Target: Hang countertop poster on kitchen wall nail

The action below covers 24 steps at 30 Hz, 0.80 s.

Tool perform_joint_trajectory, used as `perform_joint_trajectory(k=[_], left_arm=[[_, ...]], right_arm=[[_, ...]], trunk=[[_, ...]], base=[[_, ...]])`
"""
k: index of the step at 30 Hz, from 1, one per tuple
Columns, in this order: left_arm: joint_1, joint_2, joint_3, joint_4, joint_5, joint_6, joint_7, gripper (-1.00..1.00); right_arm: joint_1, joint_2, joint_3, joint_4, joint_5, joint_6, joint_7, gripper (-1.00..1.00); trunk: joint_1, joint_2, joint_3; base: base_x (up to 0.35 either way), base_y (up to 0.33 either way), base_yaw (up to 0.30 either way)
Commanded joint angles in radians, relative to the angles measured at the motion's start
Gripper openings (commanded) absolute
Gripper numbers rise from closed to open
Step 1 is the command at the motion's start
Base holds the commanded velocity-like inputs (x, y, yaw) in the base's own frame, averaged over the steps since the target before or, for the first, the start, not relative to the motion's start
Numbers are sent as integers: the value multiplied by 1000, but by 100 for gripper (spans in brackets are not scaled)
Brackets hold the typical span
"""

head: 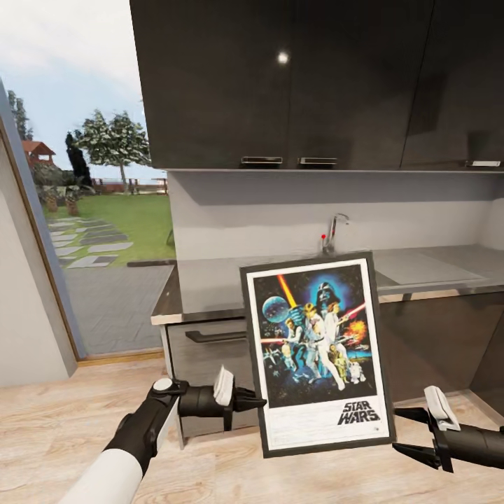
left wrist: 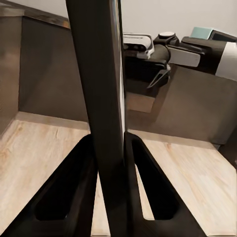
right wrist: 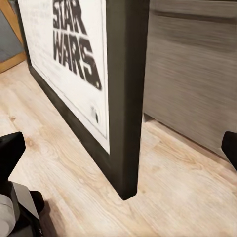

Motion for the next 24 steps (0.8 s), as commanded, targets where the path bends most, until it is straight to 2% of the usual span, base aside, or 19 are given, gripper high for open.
perform_joint_trajectory(k=[1,7,24], left_arm=[[-1,0,1,11,-10,-6,-3,-100],[-1,0,0,32,-19,-22,-1,-100],[-1,0,0,34,-18,-25,-4,-100]], right_arm=[[-1,0,-1,-1,2,11,5,100],[-1,2,-1,-1,2,11,5,100],[-1,4,0,0,2,11,4,100]], trunk=[[0,-1,-1],[0,-1,-1],[0,-1,-1]], base=[[0,0,0],[0,0,0],[0,0,0]])
